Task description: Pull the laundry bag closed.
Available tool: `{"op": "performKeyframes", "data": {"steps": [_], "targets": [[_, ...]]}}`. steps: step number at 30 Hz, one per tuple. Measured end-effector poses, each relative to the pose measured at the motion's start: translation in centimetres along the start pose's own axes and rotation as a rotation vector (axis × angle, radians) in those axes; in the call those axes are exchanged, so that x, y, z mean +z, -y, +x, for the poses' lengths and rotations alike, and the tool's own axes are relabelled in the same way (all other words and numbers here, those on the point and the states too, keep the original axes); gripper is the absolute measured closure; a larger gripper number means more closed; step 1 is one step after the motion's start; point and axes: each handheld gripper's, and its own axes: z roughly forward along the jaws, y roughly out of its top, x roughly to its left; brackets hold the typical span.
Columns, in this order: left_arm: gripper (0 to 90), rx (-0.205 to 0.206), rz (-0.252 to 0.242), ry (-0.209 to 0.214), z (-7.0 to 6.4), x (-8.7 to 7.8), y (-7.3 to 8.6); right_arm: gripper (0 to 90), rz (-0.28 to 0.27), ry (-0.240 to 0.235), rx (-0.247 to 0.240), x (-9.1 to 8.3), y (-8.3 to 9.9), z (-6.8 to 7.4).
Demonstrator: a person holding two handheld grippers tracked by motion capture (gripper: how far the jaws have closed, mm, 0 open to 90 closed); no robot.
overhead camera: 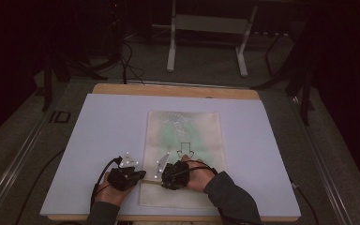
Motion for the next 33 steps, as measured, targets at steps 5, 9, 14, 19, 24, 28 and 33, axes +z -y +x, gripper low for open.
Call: {"op": "performKeyframes", "data": {"steps": [5,9,14,19,24,28,33], "targets": [[89.6,-0.002,-0.001,-0.001,0.0,0.0,0.0,82.4,0.002,0.0,-0.001,-0.1,0.3,0.0],[89.6,-0.002,-0.001,0.001,0.0,0.0,0.0,82.4,0.007,-0.002,0.0,-0.3,0.4,0.0],[89.6,-0.004,-0.001,0.001,0.0,0.0,0.0,82.4,0.009,-0.002,0.003,-0.4,0.7,0.0],[89.6,-0.006,0.0,0.001,0.0,0.0,0.0,82.4,0.009,-0.001,0.004,-0.5,0.9,0.1],[89.6,-0.007,0.0,0.002,0.0,0.0,0.0,82.3,0.011,-0.003,0.006,-0.6,1.1,0.1],[89.6,-0.007,0.0,0.002,0.0,0.0,0.0,82.4,0.008,-0.003,0.01,-0.7,1.3,0.1],[89.6,-0.012,-0.002,0.003,0.0,0.0,0.0,82.4,0.007,-0.002,0.01,-0.7,1.3,0.1]]}}
